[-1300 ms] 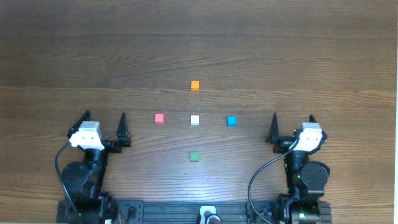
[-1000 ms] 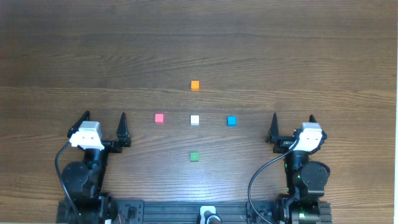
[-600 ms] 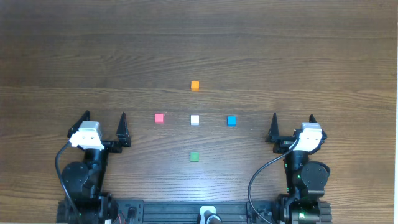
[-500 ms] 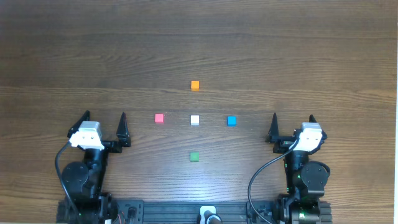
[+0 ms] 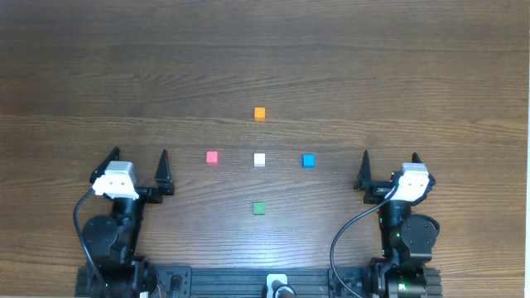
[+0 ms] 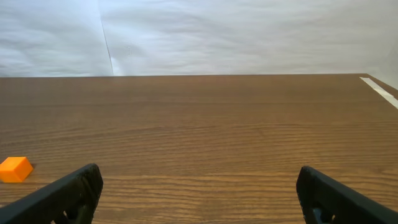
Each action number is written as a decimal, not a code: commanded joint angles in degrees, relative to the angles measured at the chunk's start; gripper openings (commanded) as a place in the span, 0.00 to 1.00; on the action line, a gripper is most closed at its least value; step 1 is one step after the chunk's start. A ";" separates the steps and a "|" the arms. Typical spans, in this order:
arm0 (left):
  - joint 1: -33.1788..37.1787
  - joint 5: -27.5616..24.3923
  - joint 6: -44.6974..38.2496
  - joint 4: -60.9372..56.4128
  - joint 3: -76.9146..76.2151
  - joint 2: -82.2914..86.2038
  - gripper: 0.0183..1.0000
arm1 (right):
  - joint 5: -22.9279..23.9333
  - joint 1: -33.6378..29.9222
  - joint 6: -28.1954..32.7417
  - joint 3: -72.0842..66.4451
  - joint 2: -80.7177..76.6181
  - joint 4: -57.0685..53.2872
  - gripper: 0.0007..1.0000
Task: Stack Cubes
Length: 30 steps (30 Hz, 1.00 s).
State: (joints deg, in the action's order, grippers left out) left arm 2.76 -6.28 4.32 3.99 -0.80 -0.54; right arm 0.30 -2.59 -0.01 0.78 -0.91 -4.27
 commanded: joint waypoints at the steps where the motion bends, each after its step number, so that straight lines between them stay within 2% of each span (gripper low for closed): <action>1: 0.35 -0.74 3.67 -0.28 0.46 0.33 1.00 | -0.70 0.00 0.09 -0.50 0.59 0.07 0.99; 6: -0.42 -4.33 5.81 0.13 -1.92 -3.56 1.00 | -0.70 0.00 0.09 -0.50 0.59 0.07 0.99; 10: -2.54 -8.59 7.45 3.98 -11.63 -15.43 1.00 | -0.70 0.00 0.09 -0.50 0.59 0.07 0.99; 17: -8.28 -11.21 10.56 26.93 -40.63 -44.85 1.00 | -0.70 0.00 0.09 -0.50 0.59 0.07 0.99; 20: -12.50 -9.66 13.38 35.89 -50.90 -56.43 1.00 | -0.70 0.00 0.09 -0.50 0.59 0.07 0.99; 23: -17.40 -4.66 16.44 40.70 -57.20 -65.70 1.00 | -0.70 0.00 0.09 -0.48 0.59 0.07 0.99; 27: -23.52 2.38 20.46 43.54 -61.44 -76.19 1.00 | -0.70 0.00 0.09 -0.48 0.59 0.07 0.99; 30: -26.47 4.98 23.26 43.19 -61.81 -82.29 1.00 | -0.70 0.00 0.09 -0.50 0.59 0.07 0.99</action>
State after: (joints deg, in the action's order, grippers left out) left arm -21.34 -6.94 22.59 46.94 -61.34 -78.43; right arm 0.05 -2.59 0.01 0.73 -0.80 -4.25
